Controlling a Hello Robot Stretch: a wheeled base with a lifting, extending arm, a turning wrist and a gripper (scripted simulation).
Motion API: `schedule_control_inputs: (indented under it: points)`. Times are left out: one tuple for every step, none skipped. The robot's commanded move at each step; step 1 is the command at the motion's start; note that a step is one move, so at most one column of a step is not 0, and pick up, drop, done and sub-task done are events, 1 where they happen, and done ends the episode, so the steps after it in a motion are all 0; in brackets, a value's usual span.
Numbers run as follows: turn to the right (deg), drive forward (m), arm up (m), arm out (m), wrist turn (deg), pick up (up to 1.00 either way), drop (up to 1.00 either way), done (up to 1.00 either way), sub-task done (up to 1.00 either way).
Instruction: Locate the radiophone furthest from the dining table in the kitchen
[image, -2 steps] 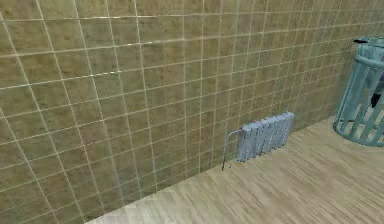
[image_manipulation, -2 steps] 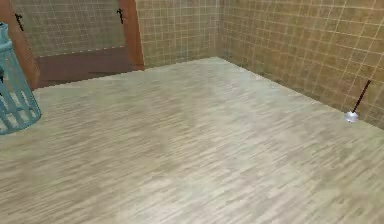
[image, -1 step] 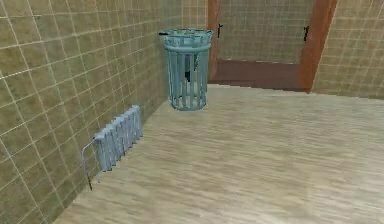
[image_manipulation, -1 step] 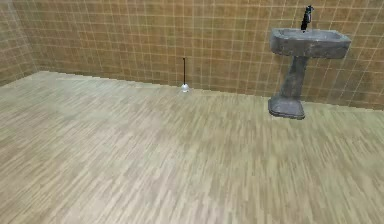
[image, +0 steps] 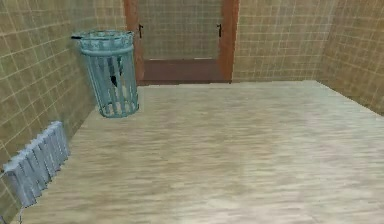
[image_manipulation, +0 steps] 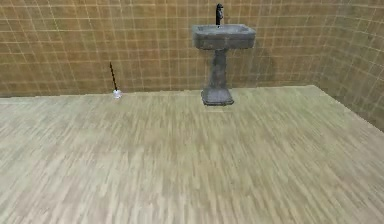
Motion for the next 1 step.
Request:
schedule_control_inputs:
  points:
    - [0.0, 1.0, 0.0, 0.0, 0.0, 0.0, 0.0, 0.0, 0.0]
